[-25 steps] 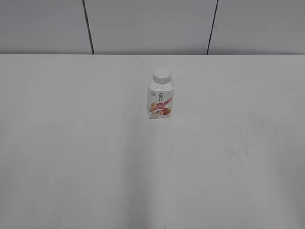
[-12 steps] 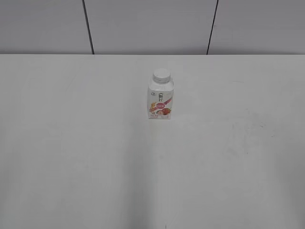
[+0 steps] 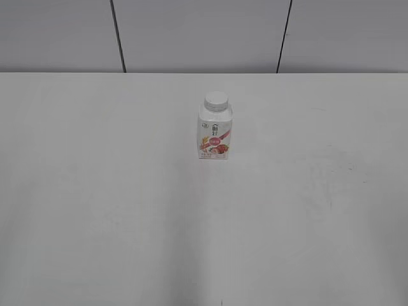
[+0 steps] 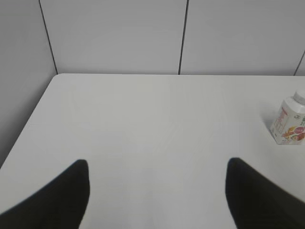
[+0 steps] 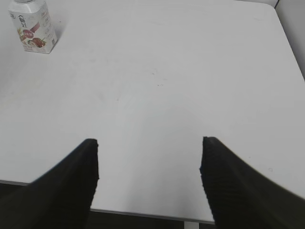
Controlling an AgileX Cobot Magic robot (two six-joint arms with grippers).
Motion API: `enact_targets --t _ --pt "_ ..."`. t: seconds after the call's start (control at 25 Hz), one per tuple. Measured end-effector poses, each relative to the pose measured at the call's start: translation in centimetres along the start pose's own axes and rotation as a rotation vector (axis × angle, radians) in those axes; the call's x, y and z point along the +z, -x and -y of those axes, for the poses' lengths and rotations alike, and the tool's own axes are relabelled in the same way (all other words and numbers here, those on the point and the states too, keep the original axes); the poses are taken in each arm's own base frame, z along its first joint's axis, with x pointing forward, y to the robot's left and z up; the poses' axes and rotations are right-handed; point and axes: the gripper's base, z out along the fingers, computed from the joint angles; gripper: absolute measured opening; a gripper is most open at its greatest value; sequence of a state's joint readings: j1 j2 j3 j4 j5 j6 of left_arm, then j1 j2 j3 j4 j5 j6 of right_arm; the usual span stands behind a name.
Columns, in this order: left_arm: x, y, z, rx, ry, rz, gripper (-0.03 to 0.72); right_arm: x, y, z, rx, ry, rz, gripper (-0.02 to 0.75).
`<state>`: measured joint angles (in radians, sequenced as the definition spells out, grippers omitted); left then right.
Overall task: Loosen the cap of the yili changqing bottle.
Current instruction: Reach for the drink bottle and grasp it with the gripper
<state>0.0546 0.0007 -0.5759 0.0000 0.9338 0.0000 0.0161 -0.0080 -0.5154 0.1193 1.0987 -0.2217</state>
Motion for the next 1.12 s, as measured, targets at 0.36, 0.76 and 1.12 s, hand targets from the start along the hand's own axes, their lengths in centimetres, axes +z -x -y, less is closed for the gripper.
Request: enact_targets --t 0.36,0.76,1.12 --pt "2.9 3.5 1.0 0.023 -0.108 0.147 0.537 0.0 0.0 0.0 0.000 0.000 0.000 0.532" --pt "8.0 3.0 0.5 -0.010 -0.059 0.193 0.537 0.0 0.0 0.0 0.000 0.000 0.000 0.532" --pt "13.6 1.0 0.6 0.078 -0.047 0.104 0.537 0.0 0.0 0.0 0.000 0.000 0.000 0.532"
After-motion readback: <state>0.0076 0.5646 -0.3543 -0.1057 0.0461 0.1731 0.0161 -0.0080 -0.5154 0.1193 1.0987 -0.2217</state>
